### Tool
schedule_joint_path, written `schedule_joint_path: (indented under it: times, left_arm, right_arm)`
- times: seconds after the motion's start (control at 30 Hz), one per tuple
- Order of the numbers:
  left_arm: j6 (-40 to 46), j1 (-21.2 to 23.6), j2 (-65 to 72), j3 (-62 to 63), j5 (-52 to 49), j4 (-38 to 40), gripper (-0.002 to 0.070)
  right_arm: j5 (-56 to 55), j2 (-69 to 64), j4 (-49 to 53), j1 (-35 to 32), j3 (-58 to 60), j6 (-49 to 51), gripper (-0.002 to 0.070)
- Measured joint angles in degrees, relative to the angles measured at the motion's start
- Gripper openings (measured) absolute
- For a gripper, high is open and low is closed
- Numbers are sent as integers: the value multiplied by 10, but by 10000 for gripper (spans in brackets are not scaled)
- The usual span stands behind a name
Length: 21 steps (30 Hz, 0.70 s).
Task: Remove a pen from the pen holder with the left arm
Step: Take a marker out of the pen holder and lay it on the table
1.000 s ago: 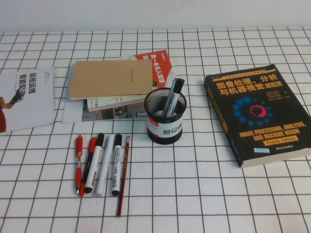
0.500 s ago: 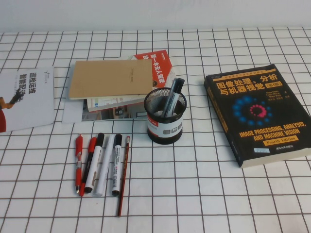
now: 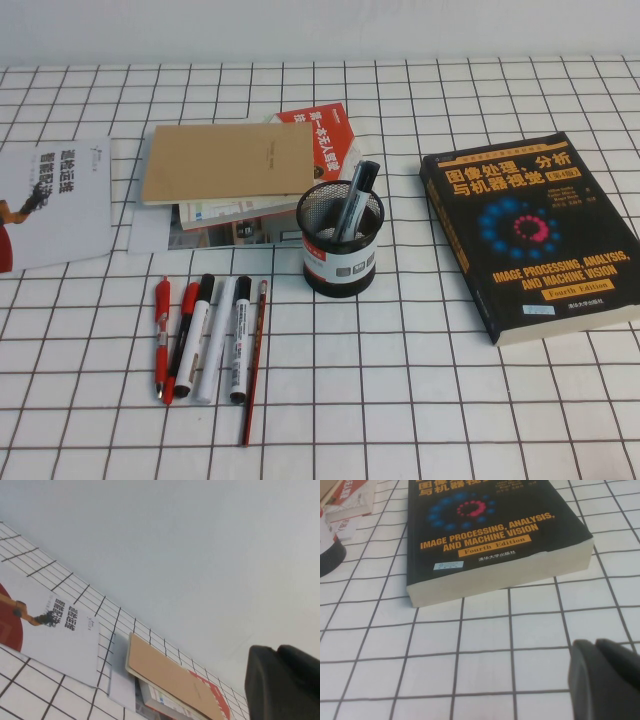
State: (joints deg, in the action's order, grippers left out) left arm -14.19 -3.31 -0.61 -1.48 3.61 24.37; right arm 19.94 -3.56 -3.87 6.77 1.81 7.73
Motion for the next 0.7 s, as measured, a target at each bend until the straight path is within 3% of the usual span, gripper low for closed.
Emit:
schedule_joint_path:
  times: [0.17,0.33,0.57,0.7]
  left_arm:
    - [3,0,0,16,-17,-7,-1]
    - [47,0,39,131,-103,-87,-1]
    - [186,0,239,283,-213,-105,-1]
    - [345,-6,354,336,-232,-10,-1]
  right_arm:
    - [0,0,0,0,0,0,-16]
    - [0,0,0,0,0,0,-16]
    - [0,0,0,0,0,0,-16]
    - [0,0,0,0,0,0,-16]
